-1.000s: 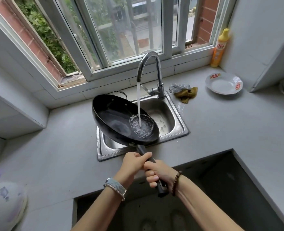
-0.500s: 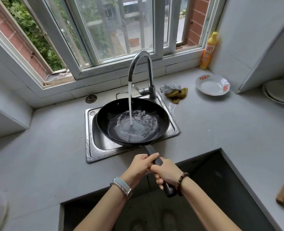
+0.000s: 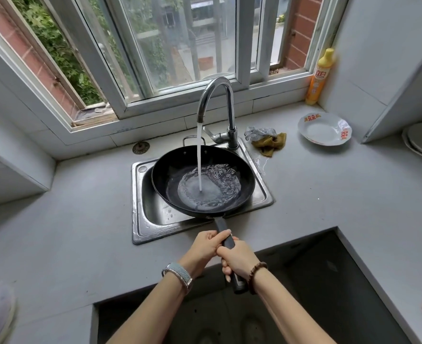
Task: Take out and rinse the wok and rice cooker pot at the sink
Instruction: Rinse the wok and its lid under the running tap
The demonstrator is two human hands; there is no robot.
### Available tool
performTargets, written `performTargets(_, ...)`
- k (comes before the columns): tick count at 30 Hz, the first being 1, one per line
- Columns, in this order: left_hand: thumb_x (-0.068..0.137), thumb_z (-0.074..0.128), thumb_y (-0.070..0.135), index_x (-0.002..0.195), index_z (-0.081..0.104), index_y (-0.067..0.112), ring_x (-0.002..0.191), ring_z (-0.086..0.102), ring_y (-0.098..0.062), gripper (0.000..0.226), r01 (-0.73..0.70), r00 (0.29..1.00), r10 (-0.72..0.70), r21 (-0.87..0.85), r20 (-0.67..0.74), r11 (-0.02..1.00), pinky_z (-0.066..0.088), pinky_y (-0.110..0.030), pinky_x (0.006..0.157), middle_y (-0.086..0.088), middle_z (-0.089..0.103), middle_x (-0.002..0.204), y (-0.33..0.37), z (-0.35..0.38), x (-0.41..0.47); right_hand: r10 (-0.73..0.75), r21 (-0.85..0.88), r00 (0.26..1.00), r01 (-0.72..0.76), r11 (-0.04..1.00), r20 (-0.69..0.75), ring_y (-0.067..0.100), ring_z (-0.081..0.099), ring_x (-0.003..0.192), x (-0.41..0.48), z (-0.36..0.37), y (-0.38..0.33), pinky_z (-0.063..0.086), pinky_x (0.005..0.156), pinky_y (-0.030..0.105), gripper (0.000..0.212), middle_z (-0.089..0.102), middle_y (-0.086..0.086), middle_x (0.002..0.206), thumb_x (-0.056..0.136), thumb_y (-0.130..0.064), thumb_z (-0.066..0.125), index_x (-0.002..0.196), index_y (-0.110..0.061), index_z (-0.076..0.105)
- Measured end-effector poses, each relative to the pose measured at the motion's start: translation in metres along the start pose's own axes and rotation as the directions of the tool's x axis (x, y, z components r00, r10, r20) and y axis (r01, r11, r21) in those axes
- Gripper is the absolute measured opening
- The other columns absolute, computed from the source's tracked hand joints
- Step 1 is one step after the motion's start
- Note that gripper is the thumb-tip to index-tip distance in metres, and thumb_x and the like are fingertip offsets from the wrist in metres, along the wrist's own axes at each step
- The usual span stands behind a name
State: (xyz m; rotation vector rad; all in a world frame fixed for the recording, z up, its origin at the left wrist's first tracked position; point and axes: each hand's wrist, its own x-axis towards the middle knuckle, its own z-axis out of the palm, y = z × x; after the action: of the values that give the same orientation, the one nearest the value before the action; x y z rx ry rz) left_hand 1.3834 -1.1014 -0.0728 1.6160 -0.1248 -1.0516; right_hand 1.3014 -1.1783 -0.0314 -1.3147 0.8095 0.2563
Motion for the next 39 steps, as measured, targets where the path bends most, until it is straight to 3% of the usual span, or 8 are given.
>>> performTargets(9, 0.094, 0.061, 0.022, 0.111, 0.055, -0.023, 0.083, 0.065, -0.020, 0.048, 0.060, 0.998, -0.060, -0.049, -0.012, 0.997, 0.049, -0.031, 0.077, -0.022, 0.071, 0.097, -0.009, -0.014, 0.008, 0.008, -0.055, 1.000, -0.009, 0.998, -0.017, 0.013, 0.044, 0.034, 0.018, 0.012, 0.008, 0.042, 0.037, 0.024, 0.022, 0.048, 0.004, 0.051, 0.089, -0.010, 0.049, 0.110, -0.005, 0.046)
performTargets(14, 0.096, 0.057, 0.017, 0.114, 0.057, -0.017, 0.078, 0.071, -0.013, 0.039, 0.087, 0.996, -0.085, -0.076, 0.027, 0.993, 0.053, -0.021, 0.069, -0.010, 0.074, 0.088, -0.009, -0.018, 0.009, 0.008, -0.052, 1.000, -0.008, 0.999, 0.004, 0.012, 0.044, 0.035, 0.022, 0.015, 0.010, 0.042, 0.037, 0.024, 0.011, 0.048, 0.004, 0.053, 0.091, -0.010, 0.050, 0.101, -0.011, 0.049)
performTargets(17, 0.098, 0.054, 0.020, 0.115, 0.058, -0.011, 0.084, 0.071, -0.015, 0.036, 0.123, 0.992, -0.117, -0.098, 0.056, 0.988, 0.054, -0.023, 0.073, -0.015, 0.073, 0.100, -0.008, -0.022, 0.010, 0.030, -0.024, 0.999, -0.029, 0.999, 0.038, 0.012, 0.045, 0.035, 0.026, 0.016, 0.010, 0.043, 0.038, 0.024, 0.003, 0.047, 0.005, 0.052, 0.091, -0.010, 0.050, 0.094, -0.009, 0.050)
performTargets(22, 0.103, 0.041, 0.020, 0.124, 0.052, -0.010, 0.088, 0.070, -0.014, 0.038, 0.183, 0.975, -0.156, -0.170, 0.159, 0.968, 0.054, -0.021, 0.075, -0.016, 0.068, 0.112, -0.003, -0.033, 0.006, 0.073, 0.218, 0.986, -0.105, 0.970, 0.153, 0.015, 0.048, 0.041, 0.026, 0.019, 0.016, 0.044, 0.041, 0.025, 0.011, 0.048, 0.006, 0.053, 0.098, -0.017, 0.051, 0.097, -0.006, 0.050)
performTargets(32, 0.104, 0.035, 0.021, 0.132, 0.048, -0.005, 0.108, 0.065, -0.018, 0.039, 0.179, 0.964, -0.117, -0.258, 0.239, 0.950, 0.052, -0.028, 0.087, -0.013, 0.063, 0.128, -0.008, -0.054, 0.000, 0.026, -0.101, 0.998, -0.032, 0.994, -0.063, 0.013, 0.046, 0.038, 0.033, 0.052, 0.025, 0.042, 0.040, 0.025, 0.014, 0.051, 0.005, 0.057, 0.093, -0.022, 0.049, 0.098, -0.009, 0.052)
performTargets(34, 0.104, 0.037, 0.021, 0.131, 0.048, -0.006, 0.103, 0.066, -0.019, 0.040, 0.172, 0.965, -0.109, -0.263, 0.237, 0.949, 0.054, -0.027, 0.082, -0.015, 0.064, 0.126, -0.007, -0.052, 0.001, 0.033, -0.088, 0.998, -0.038, 0.995, -0.058, 0.013, 0.046, 0.039, 0.033, 0.049, 0.024, 0.042, 0.040, 0.025, 0.016, 0.050, 0.004, 0.057, 0.094, -0.024, 0.050, 0.100, -0.008, 0.051)
performTargets(37, 0.103, 0.039, 0.017, 0.125, 0.049, -0.013, 0.069, 0.069, -0.012, 0.038, 0.127, 0.978, -0.083, -0.239, 0.189, 0.963, 0.052, -0.020, 0.059, -0.024, 0.062, 0.121, -0.002, -0.043, 0.000, 0.064, -0.001, 0.998, -0.064, 0.998, -0.018, 0.014, 0.044, 0.037, 0.032, 0.039, 0.021, 0.040, 0.038, 0.024, 0.021, 0.048, 0.003, 0.052, 0.096, -0.025, 0.050, 0.101, -0.004, 0.051)
performTargets(39, 0.102, 0.042, 0.015, 0.118, 0.053, -0.011, 0.062, 0.068, -0.010, 0.032, 0.103, 0.987, -0.074, -0.209, 0.144, 0.972, 0.052, -0.018, 0.061, -0.029, 0.062, 0.117, -0.002, -0.036, 0.002, 0.087, 0.088, 0.996, -0.089, 0.992, 0.031, 0.014, 0.040, 0.036, 0.029, 0.031, 0.018, 0.037, 0.037, 0.022, 0.020, 0.045, 0.003, 0.050, 0.097, -0.024, 0.050, 0.097, -0.004, 0.050)
